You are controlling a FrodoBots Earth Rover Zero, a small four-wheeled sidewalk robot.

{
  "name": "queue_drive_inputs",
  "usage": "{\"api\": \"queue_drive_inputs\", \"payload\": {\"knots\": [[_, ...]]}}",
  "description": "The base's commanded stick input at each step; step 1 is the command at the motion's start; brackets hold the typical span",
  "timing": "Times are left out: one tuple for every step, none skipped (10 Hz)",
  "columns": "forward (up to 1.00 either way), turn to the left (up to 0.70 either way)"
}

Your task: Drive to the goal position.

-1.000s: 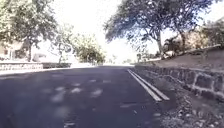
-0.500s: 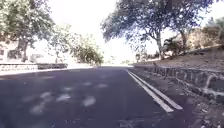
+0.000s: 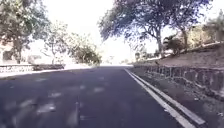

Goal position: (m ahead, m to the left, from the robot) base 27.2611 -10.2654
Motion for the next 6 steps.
{"api": "queue_drive_inputs", "payload": {"knots": [[1.00, 0.00], [1.00, 0.00], [1.00, 0.00], [1.00, 0.00], [1.00, 0.00], [1.00, 0.00]]}}
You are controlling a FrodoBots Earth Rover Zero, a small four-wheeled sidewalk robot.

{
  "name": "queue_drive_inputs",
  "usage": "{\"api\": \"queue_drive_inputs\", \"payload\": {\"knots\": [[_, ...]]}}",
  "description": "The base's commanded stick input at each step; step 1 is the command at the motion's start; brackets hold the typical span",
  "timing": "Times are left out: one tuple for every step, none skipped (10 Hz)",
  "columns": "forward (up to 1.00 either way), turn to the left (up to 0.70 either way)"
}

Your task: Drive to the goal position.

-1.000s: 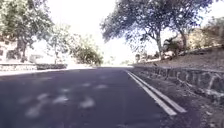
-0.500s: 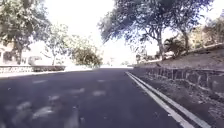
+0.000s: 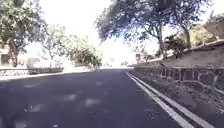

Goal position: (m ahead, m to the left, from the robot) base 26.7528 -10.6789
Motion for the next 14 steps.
{"api": "queue_drive_inputs", "payload": {"knots": [[1.00, 0.00], [1.00, 0.00], [1.00, 0.00], [1.00, 0.00], [1.00, -0.10], [1.00, -0.21], [1.00, -0.22], [1.00, -0.10], [1.00, 0.00], [1.00, 0.00], [1.00, 0.00], [1.00, 0.00], [1.00, 0.00], [1.00, 0.00]]}}
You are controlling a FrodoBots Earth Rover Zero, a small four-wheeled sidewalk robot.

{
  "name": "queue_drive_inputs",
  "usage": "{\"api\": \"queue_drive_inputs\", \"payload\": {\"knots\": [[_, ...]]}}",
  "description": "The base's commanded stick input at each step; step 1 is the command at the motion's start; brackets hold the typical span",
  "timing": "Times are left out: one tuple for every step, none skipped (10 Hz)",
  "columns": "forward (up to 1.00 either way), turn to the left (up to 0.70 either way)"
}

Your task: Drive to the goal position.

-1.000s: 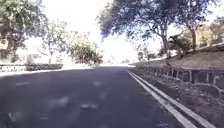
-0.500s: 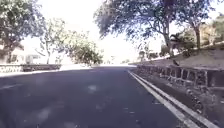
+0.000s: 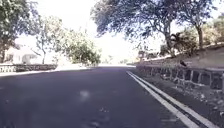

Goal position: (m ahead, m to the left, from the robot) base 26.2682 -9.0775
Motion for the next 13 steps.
{"api": "queue_drive_inputs", "payload": {"knots": [[1.00, 0.00], [1.00, 0.00], [1.00, 0.00], [1.00, 0.00], [1.00, 0.00], [1.00, 0.00], [1.00, 0.00], [1.00, 0.00], [1.00, 0.00], [1.00, 0.00], [1.00, 0.00], [1.00, 0.00], [1.00, 0.00]]}}
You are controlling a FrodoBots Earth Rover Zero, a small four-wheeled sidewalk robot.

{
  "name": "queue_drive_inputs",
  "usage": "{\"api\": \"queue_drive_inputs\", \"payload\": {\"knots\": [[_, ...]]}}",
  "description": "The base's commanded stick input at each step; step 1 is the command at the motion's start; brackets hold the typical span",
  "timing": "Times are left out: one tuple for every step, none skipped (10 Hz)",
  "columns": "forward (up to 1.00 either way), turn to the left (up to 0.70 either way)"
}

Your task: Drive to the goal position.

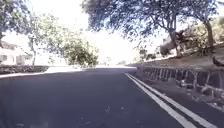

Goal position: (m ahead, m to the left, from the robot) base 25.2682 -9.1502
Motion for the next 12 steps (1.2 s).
{"api": "queue_drive_inputs", "payload": {"knots": [[1.00, 0.00], [1.00, 0.00], [1.00, 0.00], [1.00, 0.00], [1.00, 0.00], [1.00, 0.00], [1.00, 0.00], [1.00, 0.00], [1.00, 0.00], [1.00, 0.00], [1.00, 0.00], [1.00, 0.00]]}}
